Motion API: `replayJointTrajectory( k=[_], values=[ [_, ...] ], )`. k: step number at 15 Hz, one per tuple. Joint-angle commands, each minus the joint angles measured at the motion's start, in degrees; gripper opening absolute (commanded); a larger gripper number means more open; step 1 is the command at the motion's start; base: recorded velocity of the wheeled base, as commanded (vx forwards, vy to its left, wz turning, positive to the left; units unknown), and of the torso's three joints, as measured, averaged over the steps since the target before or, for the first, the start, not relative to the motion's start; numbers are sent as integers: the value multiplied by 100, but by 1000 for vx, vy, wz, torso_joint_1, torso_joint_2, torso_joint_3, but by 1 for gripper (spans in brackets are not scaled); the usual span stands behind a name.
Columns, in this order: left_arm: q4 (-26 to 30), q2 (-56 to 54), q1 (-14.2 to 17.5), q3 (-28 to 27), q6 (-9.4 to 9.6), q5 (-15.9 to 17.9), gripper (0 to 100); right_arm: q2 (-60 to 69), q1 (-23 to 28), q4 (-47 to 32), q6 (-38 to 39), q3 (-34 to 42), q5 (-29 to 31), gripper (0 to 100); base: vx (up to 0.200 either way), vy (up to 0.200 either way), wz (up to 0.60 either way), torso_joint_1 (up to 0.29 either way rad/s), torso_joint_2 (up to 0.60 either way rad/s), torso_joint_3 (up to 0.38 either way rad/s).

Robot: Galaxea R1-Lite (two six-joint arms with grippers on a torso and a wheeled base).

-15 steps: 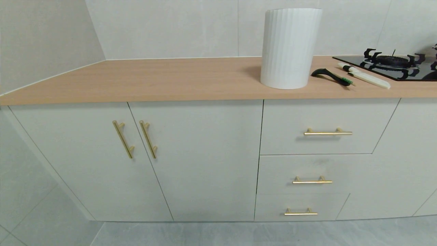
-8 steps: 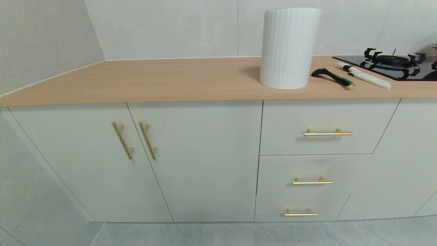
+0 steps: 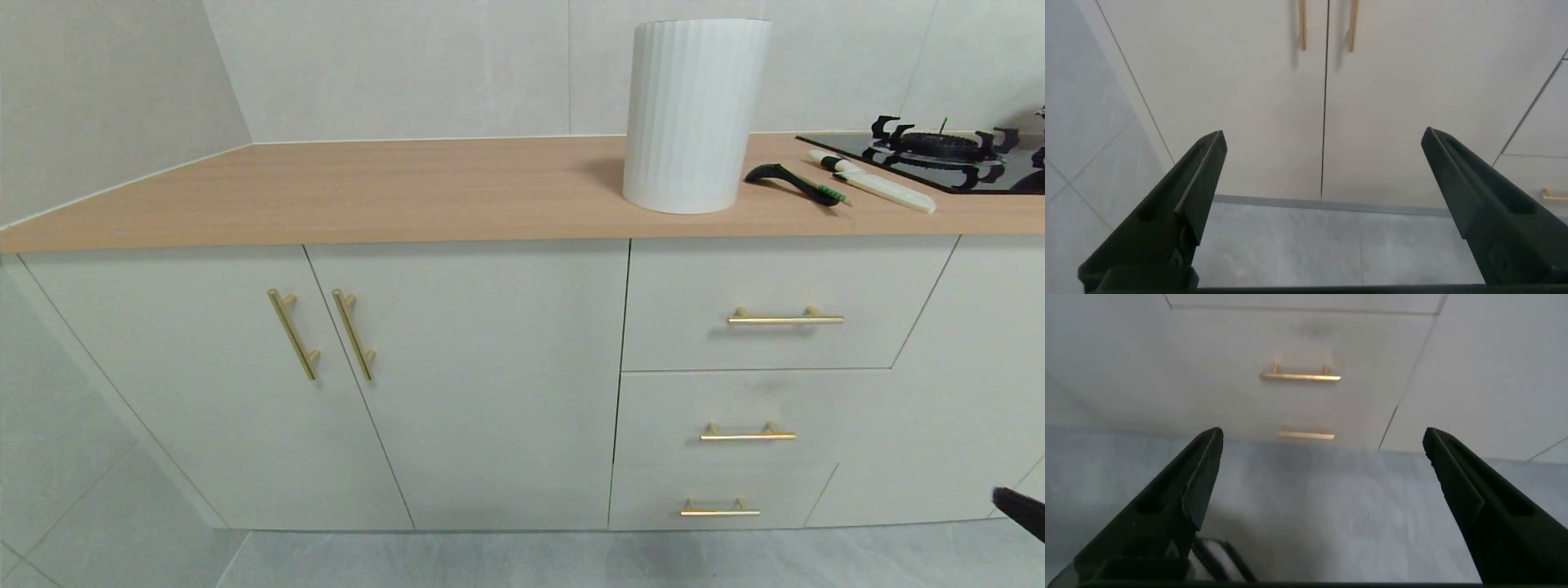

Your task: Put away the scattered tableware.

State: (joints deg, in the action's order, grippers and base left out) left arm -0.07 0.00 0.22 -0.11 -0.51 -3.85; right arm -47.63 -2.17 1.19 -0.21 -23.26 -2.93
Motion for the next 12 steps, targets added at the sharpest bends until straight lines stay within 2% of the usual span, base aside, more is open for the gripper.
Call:
replayJointTrajectory(
  k=[1, 7, 12],
  values=[
    [-1, 0, -4, 2, -2, -1, 100, -2980, -91, 461, 3, -1137, -68, 100, 0, 0, 0, 0, 0, 0],
    [-1, 0, -4, 2, -2, -1, 100, -5397, -170, 1568, -129, -2139, -41, 100, 0, 0, 0, 0, 0, 0],
    [-1, 0, 4, 2, -2, -1, 100, -6452, -477, 2095, -120, -2165, 126, 100, 0, 0, 0, 0, 0, 0]
  ],
)
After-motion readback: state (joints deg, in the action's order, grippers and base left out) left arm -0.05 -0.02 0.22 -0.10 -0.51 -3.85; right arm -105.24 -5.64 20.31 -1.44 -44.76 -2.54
